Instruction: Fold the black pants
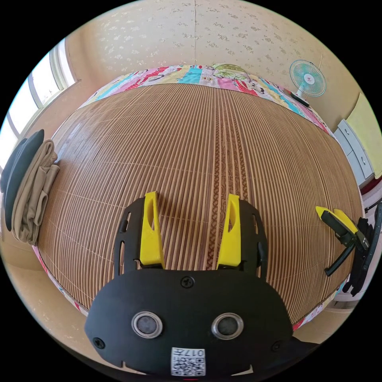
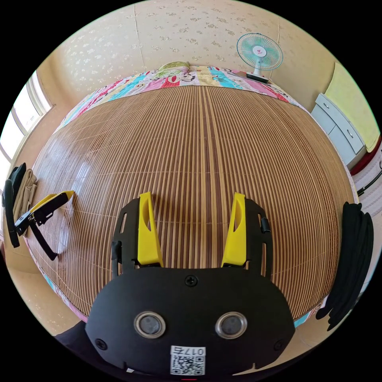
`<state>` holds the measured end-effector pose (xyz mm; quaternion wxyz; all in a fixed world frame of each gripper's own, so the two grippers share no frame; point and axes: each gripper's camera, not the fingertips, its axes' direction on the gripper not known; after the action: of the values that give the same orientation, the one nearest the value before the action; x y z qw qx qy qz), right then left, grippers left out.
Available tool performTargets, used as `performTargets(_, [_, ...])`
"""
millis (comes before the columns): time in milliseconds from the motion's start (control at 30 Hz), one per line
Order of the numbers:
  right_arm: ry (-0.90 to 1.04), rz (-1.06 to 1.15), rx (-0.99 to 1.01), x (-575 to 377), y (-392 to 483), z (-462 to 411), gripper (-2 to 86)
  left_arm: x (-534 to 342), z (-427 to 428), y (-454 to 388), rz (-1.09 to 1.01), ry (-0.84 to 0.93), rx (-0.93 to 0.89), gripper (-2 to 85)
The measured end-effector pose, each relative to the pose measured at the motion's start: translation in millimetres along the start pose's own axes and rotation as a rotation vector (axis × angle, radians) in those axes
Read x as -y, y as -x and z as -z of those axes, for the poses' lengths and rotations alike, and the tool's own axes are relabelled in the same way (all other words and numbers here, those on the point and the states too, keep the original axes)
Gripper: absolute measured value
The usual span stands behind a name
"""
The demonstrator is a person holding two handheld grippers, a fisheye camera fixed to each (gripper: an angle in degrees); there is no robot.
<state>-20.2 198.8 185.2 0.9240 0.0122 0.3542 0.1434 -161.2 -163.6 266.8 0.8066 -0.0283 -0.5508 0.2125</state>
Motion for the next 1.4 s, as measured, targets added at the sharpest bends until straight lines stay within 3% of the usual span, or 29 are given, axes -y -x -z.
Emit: performTargets(1400, [0.021,-0.008,0.014,40.3,16.4,56.6,25.2,-31.9,-33.5,-90.0,-0.01,0.003,-0.008,22.8])
